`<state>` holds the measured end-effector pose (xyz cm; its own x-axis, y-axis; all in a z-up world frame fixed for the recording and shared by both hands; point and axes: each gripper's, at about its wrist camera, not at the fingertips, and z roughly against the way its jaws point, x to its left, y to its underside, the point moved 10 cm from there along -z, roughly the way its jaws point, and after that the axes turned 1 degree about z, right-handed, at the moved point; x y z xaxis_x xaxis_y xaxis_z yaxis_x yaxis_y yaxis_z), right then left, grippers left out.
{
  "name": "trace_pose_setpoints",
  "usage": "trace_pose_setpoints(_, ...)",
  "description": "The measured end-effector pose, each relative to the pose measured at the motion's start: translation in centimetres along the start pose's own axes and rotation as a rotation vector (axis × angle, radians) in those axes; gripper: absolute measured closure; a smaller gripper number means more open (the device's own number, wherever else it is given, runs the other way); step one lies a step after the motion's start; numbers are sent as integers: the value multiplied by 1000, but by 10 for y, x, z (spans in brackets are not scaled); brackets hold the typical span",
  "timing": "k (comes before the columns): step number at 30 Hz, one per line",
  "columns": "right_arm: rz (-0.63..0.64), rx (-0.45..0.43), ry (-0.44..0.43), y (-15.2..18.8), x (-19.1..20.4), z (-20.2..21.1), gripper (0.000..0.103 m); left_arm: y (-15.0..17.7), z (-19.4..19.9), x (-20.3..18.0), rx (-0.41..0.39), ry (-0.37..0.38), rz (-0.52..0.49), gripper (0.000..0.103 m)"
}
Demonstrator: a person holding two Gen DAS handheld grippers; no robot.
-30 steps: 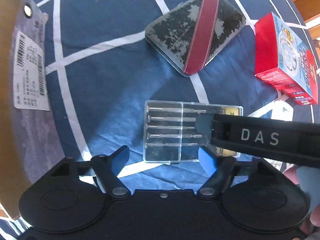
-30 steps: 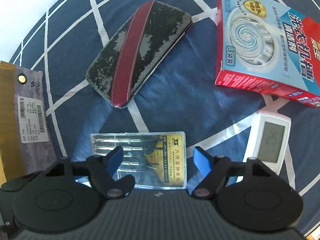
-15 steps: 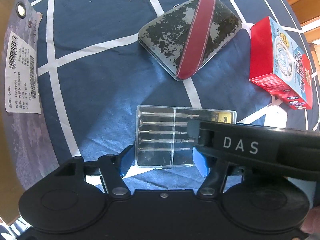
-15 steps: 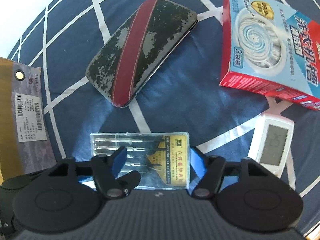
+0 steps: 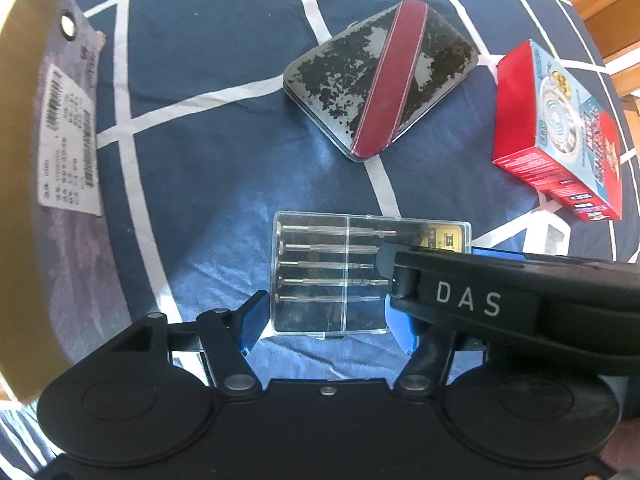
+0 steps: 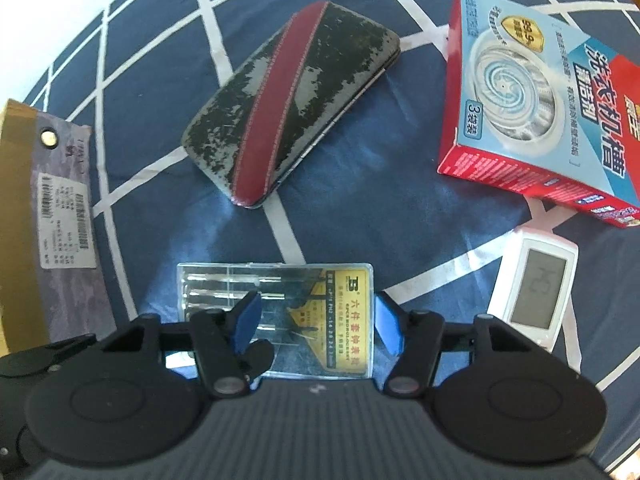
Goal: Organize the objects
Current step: 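Grasp the clear screwdriver set with the right tool, then carry the screwdriver set with the right tool over the box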
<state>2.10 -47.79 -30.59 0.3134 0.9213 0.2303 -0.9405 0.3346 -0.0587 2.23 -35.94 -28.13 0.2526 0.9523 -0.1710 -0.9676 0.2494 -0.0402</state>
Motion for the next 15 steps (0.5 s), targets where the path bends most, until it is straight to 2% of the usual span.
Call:
trace_pose_setpoints(7, 44, -55, -19, 10, 12, 27, 42, 12, 31, -4, -63, -20, 11, 41)
trace_pose_setpoints(15, 101, -113, -35, 25, 39, 62, 42, 28, 70, 16, -132, -33, 39, 41)
